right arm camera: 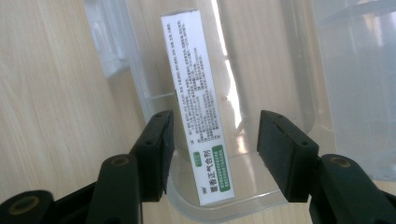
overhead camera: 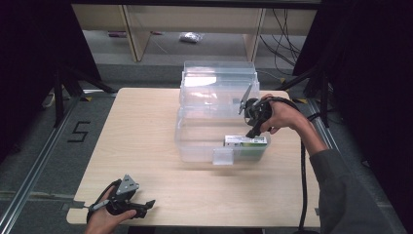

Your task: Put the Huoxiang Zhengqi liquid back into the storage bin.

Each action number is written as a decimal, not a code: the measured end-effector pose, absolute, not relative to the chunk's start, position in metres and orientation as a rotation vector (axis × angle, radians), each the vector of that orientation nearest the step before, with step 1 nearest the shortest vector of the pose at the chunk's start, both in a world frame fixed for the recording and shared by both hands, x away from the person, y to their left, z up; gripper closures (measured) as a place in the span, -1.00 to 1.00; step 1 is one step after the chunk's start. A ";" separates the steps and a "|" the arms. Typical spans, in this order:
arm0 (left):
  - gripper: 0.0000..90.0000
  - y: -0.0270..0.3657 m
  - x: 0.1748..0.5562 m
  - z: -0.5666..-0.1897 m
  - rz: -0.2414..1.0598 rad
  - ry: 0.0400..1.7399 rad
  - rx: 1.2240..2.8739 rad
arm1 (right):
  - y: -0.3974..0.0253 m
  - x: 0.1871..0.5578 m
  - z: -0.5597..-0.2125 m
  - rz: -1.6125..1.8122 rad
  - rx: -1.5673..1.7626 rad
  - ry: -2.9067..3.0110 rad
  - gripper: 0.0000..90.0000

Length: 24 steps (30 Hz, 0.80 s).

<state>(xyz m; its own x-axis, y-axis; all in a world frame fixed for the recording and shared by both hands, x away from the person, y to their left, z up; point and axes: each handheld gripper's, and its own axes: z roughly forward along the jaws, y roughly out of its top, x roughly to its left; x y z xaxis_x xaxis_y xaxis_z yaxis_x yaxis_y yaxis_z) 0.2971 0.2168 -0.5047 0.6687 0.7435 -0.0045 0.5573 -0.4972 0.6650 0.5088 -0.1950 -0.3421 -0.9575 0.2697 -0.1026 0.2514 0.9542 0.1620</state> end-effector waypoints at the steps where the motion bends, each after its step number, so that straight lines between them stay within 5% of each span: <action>1: -0.66 0.217 0.297 -0.504 0.377 0.999 2.237 | -0.197 0.506 -0.340 0.250 0.441 2.969 -0.03; 9: -0.66 0.216 0.297 -0.505 0.376 0.998 2.237 | -0.204 0.495 -0.329 0.441 0.583 2.884 -0.30; 24: -0.66 0.216 0.297 -0.505 0.373 1.010 2.232 | -0.215 0.484 -0.327 0.588 0.694 2.810 -0.36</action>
<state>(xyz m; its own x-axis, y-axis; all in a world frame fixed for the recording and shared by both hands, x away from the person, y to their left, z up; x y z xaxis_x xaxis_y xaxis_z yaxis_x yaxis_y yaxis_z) 0.2966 0.2159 -0.5049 0.6627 0.7488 -0.0085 0.5635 -0.4912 0.6642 0.4843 -0.2152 -0.3273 -0.8731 0.4801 -0.0848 0.4058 0.8120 0.4195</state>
